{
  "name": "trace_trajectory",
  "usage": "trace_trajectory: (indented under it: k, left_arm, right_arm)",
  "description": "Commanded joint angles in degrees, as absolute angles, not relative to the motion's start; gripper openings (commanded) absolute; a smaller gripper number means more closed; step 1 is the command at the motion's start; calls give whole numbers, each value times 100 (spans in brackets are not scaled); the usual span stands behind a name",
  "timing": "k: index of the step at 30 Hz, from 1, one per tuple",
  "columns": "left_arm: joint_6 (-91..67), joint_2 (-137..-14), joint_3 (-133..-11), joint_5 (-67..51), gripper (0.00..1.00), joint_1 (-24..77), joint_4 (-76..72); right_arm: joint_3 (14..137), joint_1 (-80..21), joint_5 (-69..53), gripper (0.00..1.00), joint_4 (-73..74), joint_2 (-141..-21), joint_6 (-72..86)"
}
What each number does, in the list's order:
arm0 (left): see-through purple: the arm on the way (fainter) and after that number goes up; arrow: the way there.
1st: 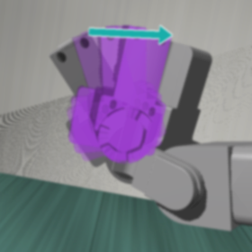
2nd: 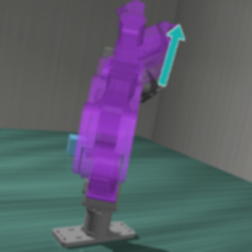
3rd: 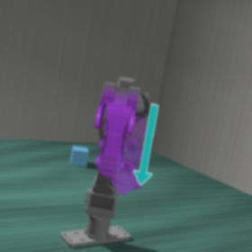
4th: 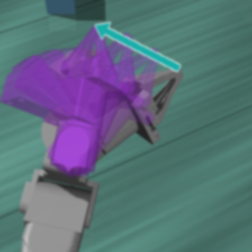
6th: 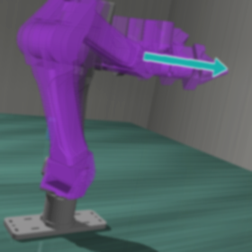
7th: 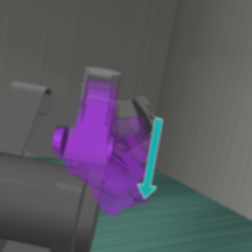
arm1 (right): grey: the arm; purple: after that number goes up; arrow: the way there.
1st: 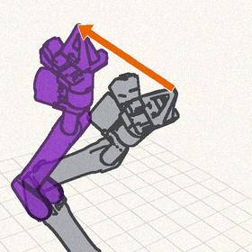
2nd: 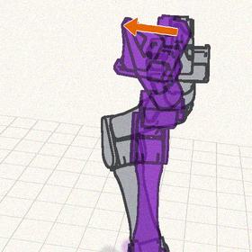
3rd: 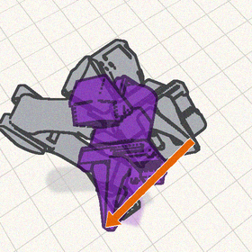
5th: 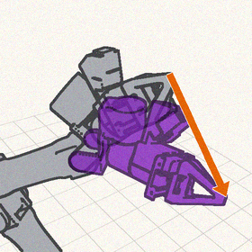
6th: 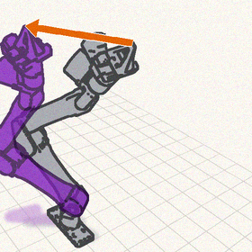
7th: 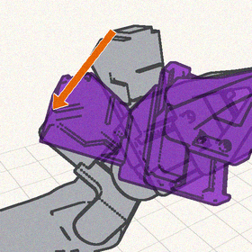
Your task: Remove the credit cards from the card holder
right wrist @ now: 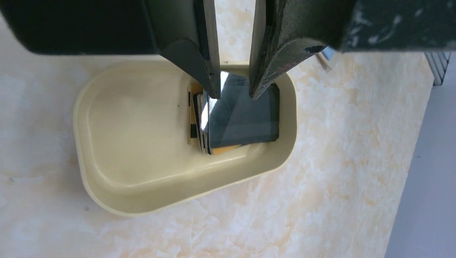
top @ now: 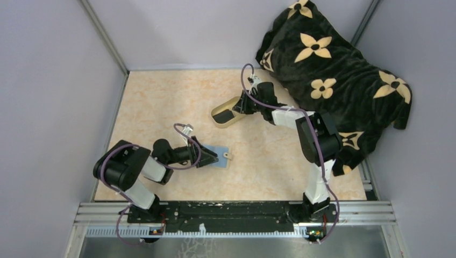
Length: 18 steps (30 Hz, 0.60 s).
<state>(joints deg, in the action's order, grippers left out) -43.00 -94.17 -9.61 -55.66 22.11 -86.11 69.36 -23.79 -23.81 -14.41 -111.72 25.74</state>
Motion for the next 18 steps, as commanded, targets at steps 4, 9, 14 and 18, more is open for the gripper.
trace_trajectory:
  k: [4,9,14,18]
  left_arm:
    - [-3209,-7921,-1295,-4353,57,2203,-6393]
    - [-2441,-6785,-1837,-2306,59,2204,-3464]
    - [-2732,-6211,-1859,-1016,56,2206,-2747]
    - [-2915,-6027,-1988,-653,56,2202,-2385]
  right_arm:
    - [6462,-2285,-1791,26,-1692,-10371,2476]
    - [6047,-2285,-1373,26,-1731,-9916,2390]
    - [5612,-2285,-1016,26,-1691,-9360,2259]
    - [5292,-2234,-923,26,-1635,-9024,2215]
